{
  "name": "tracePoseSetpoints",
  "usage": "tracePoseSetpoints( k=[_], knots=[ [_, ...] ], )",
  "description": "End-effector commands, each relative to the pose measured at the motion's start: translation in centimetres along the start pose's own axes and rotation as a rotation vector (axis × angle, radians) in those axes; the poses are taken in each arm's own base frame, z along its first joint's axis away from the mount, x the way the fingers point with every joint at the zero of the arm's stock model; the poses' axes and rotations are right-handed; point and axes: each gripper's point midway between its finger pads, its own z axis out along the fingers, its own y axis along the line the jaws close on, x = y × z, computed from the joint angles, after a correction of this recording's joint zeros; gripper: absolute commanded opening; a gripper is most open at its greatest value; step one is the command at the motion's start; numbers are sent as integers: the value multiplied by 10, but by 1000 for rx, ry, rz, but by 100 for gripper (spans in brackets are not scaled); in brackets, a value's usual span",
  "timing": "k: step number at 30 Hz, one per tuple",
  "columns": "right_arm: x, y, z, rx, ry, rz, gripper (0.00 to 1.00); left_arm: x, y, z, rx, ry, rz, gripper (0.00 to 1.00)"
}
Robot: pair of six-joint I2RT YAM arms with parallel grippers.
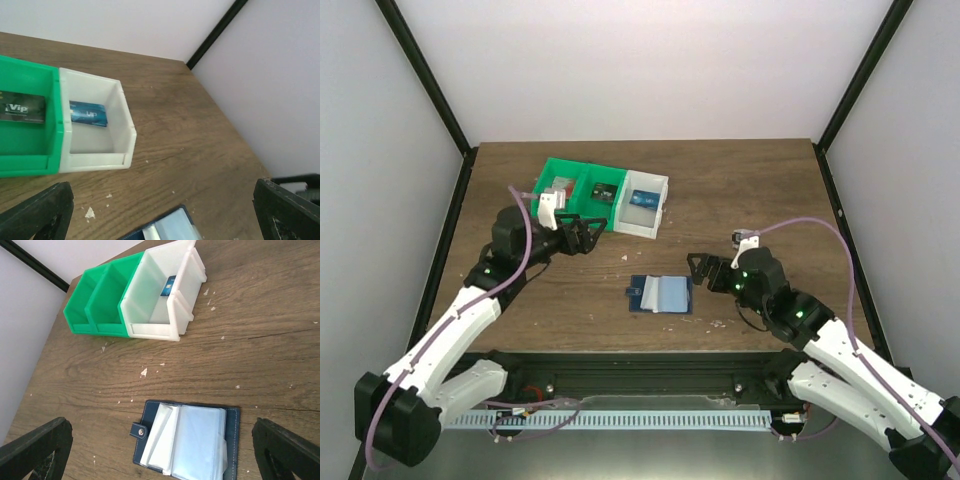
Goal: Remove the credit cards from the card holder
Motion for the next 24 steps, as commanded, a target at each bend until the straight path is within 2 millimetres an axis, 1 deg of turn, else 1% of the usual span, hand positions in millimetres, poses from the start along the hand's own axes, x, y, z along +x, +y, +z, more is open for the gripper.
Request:
tracePoseSetpoints(
  k=[1, 4, 10, 16, 24],
  knots=[
    [-32, 9, -14, 17, -91, 6, 100, -4, -25, -14, 122, -48, 30, 100],
    [-35, 9, -17, 18, -99, 7, 100, -6, -28, -24, 117, -71, 58, 100],
    [-25, 2, -11, 29, -80, 17, 100, 0, -28, -34, 118, -91, 50, 100],
    [-18, -1, -5, 25, -74, 38, 100, 11, -22, -35, 117, -92, 18, 100],
    [-10, -3, 1, 26, -44, 51, 100, 19, -12, -30, 93, -87, 7, 100]
  ],
)
